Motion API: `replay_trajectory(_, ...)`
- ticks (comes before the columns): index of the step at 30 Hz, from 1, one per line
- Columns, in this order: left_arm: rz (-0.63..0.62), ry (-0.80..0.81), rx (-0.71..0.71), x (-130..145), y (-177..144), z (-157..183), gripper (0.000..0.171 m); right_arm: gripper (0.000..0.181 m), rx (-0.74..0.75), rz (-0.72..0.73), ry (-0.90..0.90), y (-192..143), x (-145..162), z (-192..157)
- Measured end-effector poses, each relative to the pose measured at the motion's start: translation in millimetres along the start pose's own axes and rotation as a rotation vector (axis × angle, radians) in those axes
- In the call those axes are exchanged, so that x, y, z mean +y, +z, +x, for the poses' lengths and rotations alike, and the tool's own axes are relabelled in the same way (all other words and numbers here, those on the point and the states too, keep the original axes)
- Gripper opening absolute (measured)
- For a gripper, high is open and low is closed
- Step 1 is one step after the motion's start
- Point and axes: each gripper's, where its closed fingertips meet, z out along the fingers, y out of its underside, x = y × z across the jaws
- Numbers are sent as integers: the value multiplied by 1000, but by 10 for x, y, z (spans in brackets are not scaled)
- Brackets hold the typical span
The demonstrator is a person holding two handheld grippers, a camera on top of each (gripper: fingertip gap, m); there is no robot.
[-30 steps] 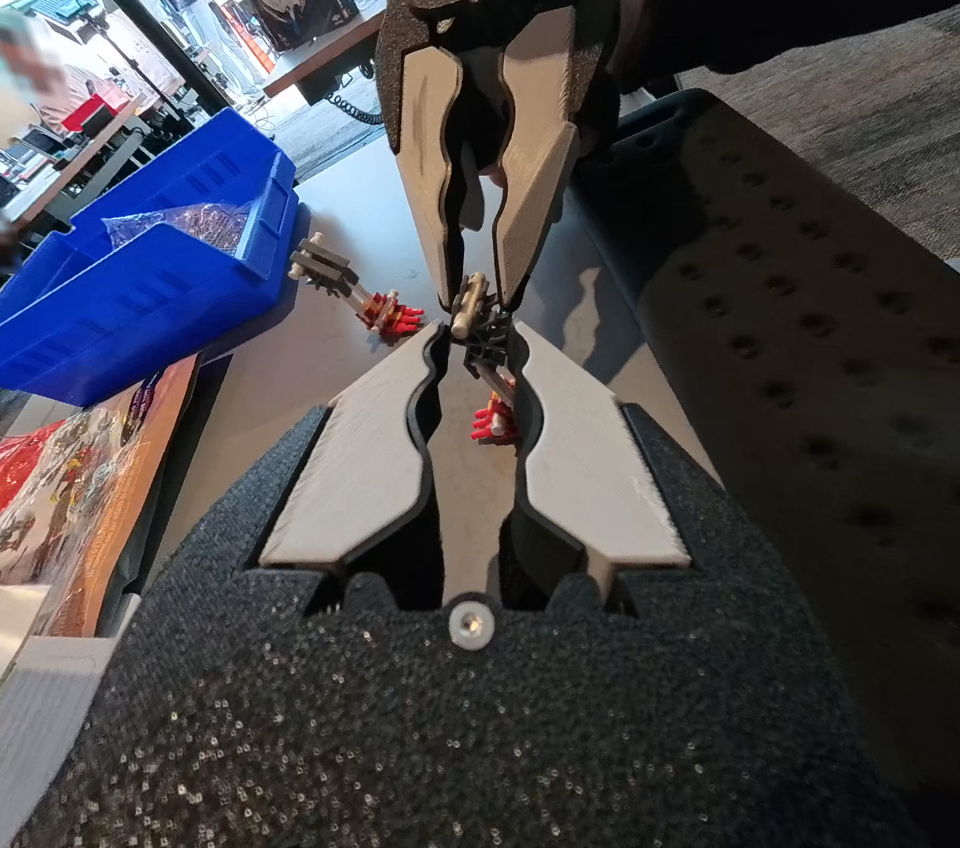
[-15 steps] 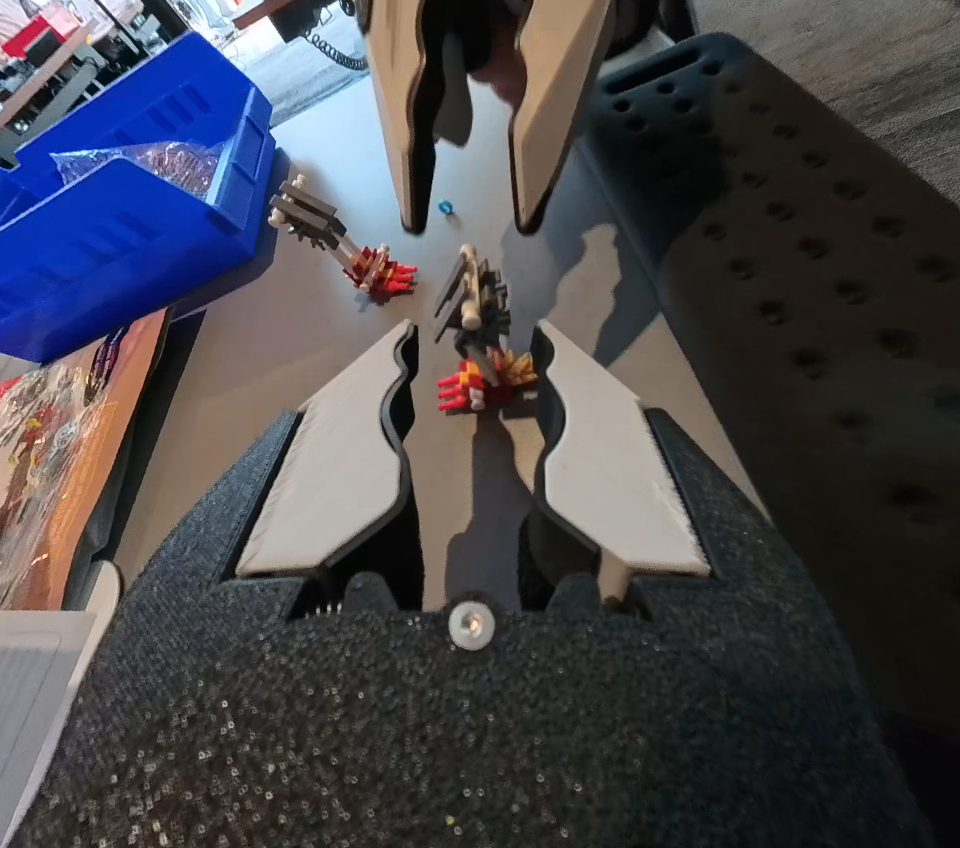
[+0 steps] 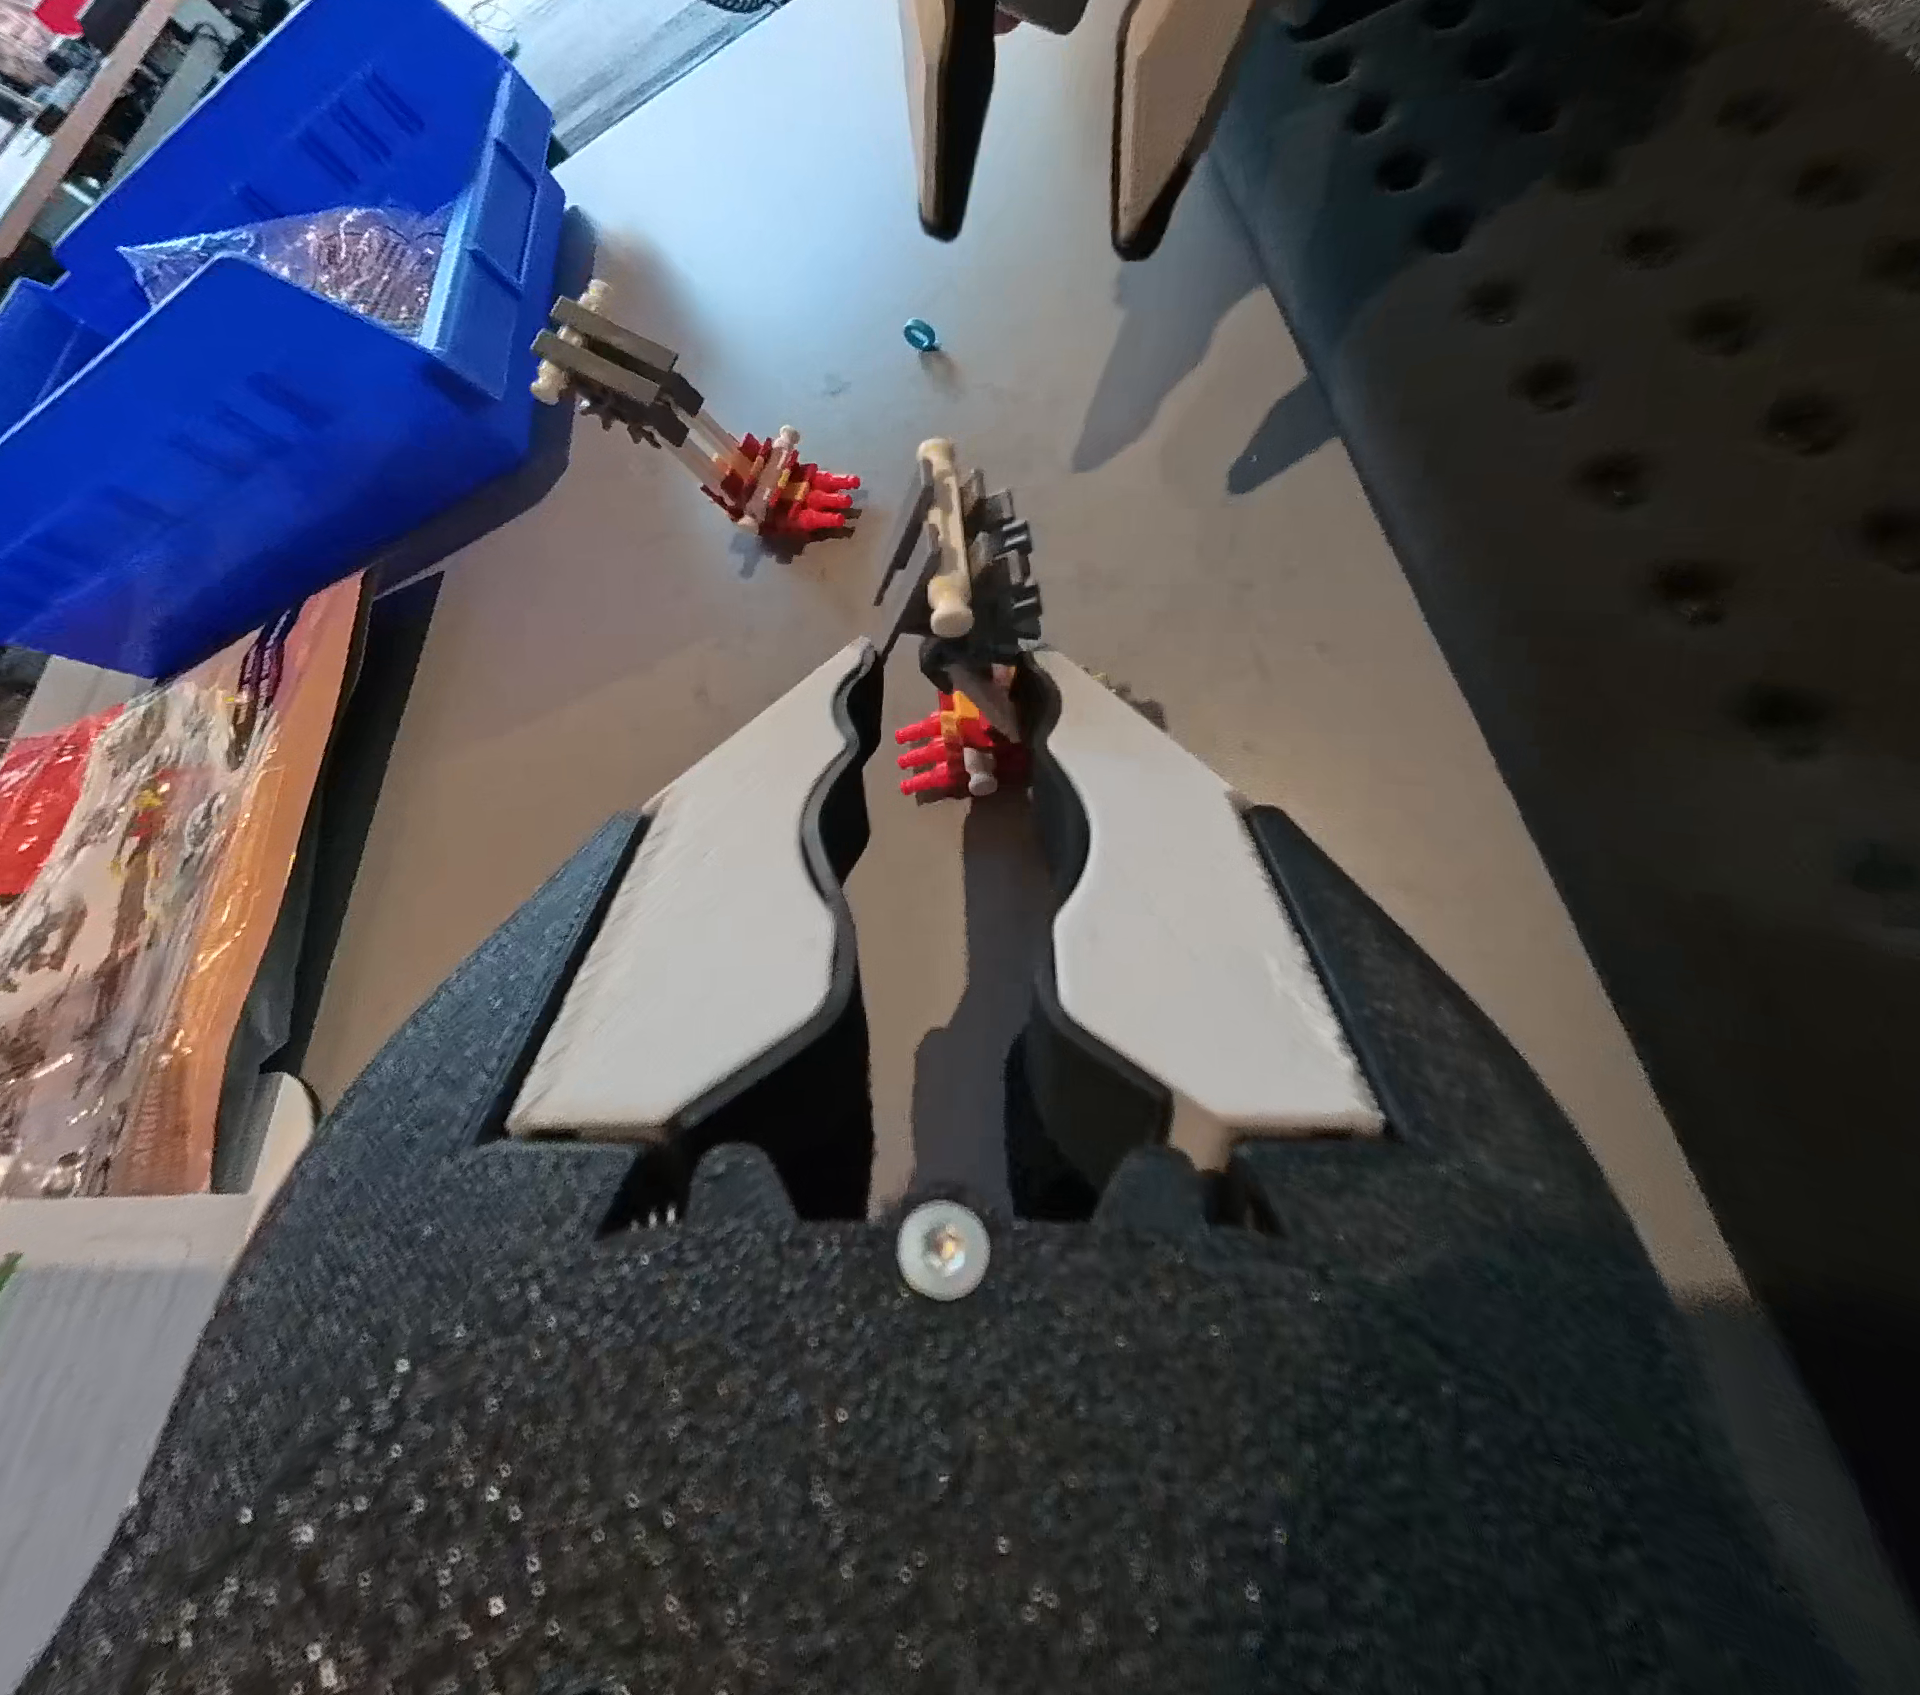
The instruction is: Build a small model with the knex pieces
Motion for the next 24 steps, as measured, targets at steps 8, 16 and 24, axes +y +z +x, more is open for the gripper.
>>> replay_trajectory(8, -97, -49, -160, 36, 161, -216, 29, 35, 15, -2, 58, 166, -93, -89)
replay_trajectory(16, -51, -146, -12, 44, 48, -91, 45, 35, 17, -95, 54, 422, -59, -188)
replay_trajectory(24, -62, -125, 8, 15, 92, -41, 32, 35, 19, -131, 60, 527, -85, -259)
